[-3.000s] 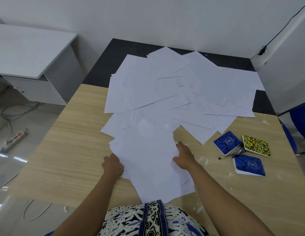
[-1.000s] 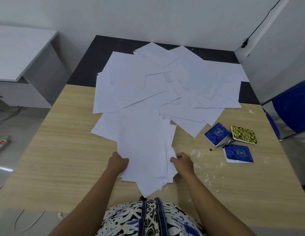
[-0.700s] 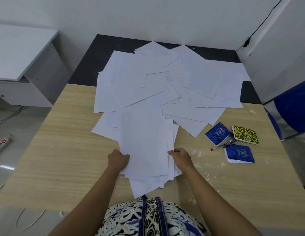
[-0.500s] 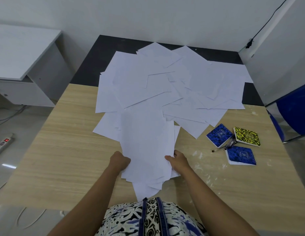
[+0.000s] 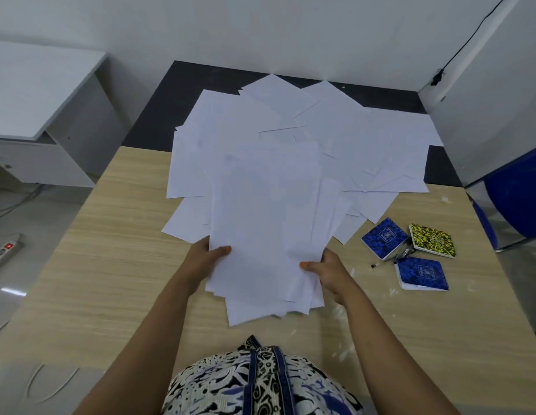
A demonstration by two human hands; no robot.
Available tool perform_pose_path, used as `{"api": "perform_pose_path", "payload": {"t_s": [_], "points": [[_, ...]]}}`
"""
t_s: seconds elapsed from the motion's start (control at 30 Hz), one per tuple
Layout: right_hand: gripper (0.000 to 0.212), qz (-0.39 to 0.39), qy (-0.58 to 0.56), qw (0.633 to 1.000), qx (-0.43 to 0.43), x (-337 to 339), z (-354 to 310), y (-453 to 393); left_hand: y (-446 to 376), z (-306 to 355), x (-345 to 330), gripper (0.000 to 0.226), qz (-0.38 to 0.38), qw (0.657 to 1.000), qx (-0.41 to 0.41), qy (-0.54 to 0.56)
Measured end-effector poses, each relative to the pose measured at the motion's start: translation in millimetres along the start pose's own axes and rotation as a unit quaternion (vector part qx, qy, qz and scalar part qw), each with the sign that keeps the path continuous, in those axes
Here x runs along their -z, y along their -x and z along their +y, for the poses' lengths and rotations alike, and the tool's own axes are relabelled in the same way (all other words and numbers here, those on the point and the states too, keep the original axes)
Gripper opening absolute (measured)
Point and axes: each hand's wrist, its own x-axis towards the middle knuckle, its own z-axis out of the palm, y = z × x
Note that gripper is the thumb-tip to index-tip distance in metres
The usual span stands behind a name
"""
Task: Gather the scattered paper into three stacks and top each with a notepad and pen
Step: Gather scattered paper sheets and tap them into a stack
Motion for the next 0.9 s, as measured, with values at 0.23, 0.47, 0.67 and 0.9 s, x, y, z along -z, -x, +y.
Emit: {"api": "perform_pose_path", "payload": {"t_s": [0.23,0.47,0.67,0.9], "points": [[0.033,0.093,0.008,0.993,0.072,-5,-20,-1,4,39,-11,0.03,0.063,0.98,-0.17,-0.085],[0.036,0.104,-0.074,0.98,0.155,-14,-43,4,8,54,-14,0.036,0.068,0.972,-0.221,-0.042],[0.041,0.098,-0.078,0.973,0.194,-19,-53,10,14,55,-15,0.049,0.08,0.974,-0.209,-0.043],[0.023,0.093,-0.102,0.969,0.205,-31,-59,17,20,63,-22,0.03,0.045,0.972,-0.224,-0.055]]}}
